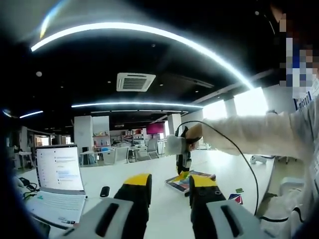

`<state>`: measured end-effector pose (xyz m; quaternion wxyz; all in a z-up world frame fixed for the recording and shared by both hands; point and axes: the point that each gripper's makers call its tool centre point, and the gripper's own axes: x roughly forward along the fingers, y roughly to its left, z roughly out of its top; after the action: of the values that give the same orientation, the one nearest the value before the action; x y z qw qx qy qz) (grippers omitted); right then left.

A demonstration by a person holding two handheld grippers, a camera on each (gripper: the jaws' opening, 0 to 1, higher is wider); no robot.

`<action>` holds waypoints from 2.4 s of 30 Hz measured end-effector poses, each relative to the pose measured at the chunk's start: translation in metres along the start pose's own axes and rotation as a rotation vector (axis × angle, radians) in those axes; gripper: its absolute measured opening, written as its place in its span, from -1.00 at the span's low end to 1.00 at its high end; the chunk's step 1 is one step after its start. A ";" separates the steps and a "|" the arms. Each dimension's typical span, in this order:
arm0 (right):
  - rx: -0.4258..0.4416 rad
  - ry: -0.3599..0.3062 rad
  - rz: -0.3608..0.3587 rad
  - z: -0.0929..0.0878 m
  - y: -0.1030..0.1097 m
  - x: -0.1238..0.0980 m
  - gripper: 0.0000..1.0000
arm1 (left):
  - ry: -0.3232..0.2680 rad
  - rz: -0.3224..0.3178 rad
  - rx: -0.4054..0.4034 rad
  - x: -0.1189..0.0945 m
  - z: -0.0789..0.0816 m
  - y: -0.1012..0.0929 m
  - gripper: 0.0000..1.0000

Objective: Pick up the tangram pieces one by one and place each piece onto its matching region on the pattern sheet, fitting the shapes together until the outline on the sheet is completely filled by the tangram pieces

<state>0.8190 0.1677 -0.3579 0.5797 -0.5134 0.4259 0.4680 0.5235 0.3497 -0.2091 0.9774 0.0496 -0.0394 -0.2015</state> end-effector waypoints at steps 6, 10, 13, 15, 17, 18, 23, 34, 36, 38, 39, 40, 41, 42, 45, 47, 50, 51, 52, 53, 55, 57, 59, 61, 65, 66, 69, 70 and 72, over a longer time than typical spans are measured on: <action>-0.007 0.010 -0.016 -0.001 -0.002 0.002 -0.43 | -0.001 0.002 -0.001 0.000 0.000 0.000 -0.36; -0.011 -0.001 -0.021 0.002 -0.002 0.002 -0.43 | 0.004 0.000 0.000 0.001 -0.002 0.000 -0.36; -0.009 0.001 -0.027 0.001 -0.004 0.003 -0.44 | 0.000 0.003 -0.002 0.000 -0.001 0.001 -0.36; -0.011 0.002 -0.020 0.000 -0.002 0.005 -0.44 | 0.000 0.003 -0.002 0.000 -0.001 0.001 -0.36; -0.017 0.006 -0.017 -0.001 0.000 0.006 -0.44 | -0.001 0.004 -0.001 0.000 -0.001 0.002 -0.36; -0.019 0.006 -0.016 -0.001 0.001 0.007 -0.44 | -0.002 0.004 -0.002 0.000 -0.001 0.001 -0.36; -0.014 0.001 -0.019 -0.002 0.000 0.008 -0.44 | -0.001 0.004 -0.001 0.000 -0.002 0.001 -0.36; -0.008 -0.016 -0.034 -0.003 -0.008 0.015 -0.43 | -0.001 0.006 -0.003 0.000 -0.002 0.003 -0.36; -0.008 -0.017 -0.036 -0.003 -0.008 0.017 -0.43 | -0.003 0.010 -0.006 0.000 -0.002 0.004 -0.36; -0.015 -0.017 -0.037 -0.004 -0.008 0.019 -0.43 | 0.000 0.009 -0.004 0.000 -0.003 0.004 -0.36; -0.020 -0.016 -0.049 -0.004 -0.009 0.020 -0.43 | -0.001 0.008 -0.004 0.001 -0.002 0.003 -0.36; -0.025 -0.015 -0.060 -0.004 -0.012 0.021 -0.44 | -0.002 0.008 -0.004 0.000 -0.002 0.003 -0.36; -0.027 -0.017 -0.078 -0.004 -0.016 0.022 -0.44 | -0.003 0.006 -0.004 0.000 -0.002 0.003 -0.36; -0.020 -0.021 -0.089 -0.003 -0.020 0.022 -0.44 | -0.002 0.005 -0.003 0.001 -0.002 0.002 -0.36; 0.069 -0.049 -0.102 -0.002 -0.029 0.023 -0.44 | 0.003 0.005 -0.003 0.001 -0.003 0.002 -0.36; 0.116 -0.057 -0.113 -0.004 -0.035 0.026 -0.44 | 0.002 0.005 -0.003 0.001 -0.003 0.003 -0.36; 0.183 -0.073 -0.124 -0.008 -0.043 0.031 -0.44 | 0.001 0.007 -0.003 0.002 -0.003 0.003 -0.36; 0.186 -0.076 -0.123 -0.009 -0.044 0.032 -0.44 | 0.002 0.006 -0.003 0.002 -0.003 0.003 -0.36; 0.188 -0.081 -0.117 -0.011 -0.043 0.036 -0.44 | 0.004 0.005 -0.001 0.001 -0.003 0.003 -0.36; 0.183 -0.087 -0.108 -0.012 -0.041 0.039 -0.44 | 0.004 0.005 -0.001 0.001 -0.003 0.003 -0.36; 0.162 -0.097 -0.087 -0.012 -0.037 0.043 -0.43 | 0.000 0.007 -0.003 0.001 -0.003 0.003 -0.36; 0.147 -0.110 -0.087 -0.011 -0.039 0.041 -0.44 | 0.001 0.008 -0.004 0.000 -0.003 0.004 -0.36; 0.111 -0.107 -0.091 -0.011 -0.040 0.040 -0.44 | 0.002 0.009 -0.004 0.000 -0.003 0.004 -0.36; 0.100 -0.096 -0.091 -0.012 -0.040 0.041 -0.44 | 0.000 0.008 -0.004 0.000 -0.003 0.003 -0.36; 0.088 -0.104 -0.097 -0.010 -0.044 0.041 -0.44 | -0.001 0.006 -0.001 -0.001 -0.002 0.003 -0.36; 0.087 -0.109 -0.094 -0.009 -0.045 0.042 -0.44 | -0.001 0.008 -0.002 -0.001 -0.002 0.003 -0.36; 0.067 -0.107 -0.094 -0.008 -0.045 0.042 -0.44 | -0.002 0.012 -0.003 -0.002 -0.002 0.005 -0.36; 0.067 -0.105 -0.099 -0.008 -0.047 0.041 -0.44 | -0.003 0.014 -0.004 -0.002 -0.002 0.005 -0.36; 0.069 -0.107 -0.100 -0.008 -0.048 0.042 -0.44 | -0.003 0.014 -0.004 -0.002 -0.003 0.005 -0.36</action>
<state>0.8738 0.1626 -0.3902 0.6416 -0.4879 0.3840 0.4504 0.5237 0.3558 -0.2112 0.9789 0.0472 -0.0408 -0.1948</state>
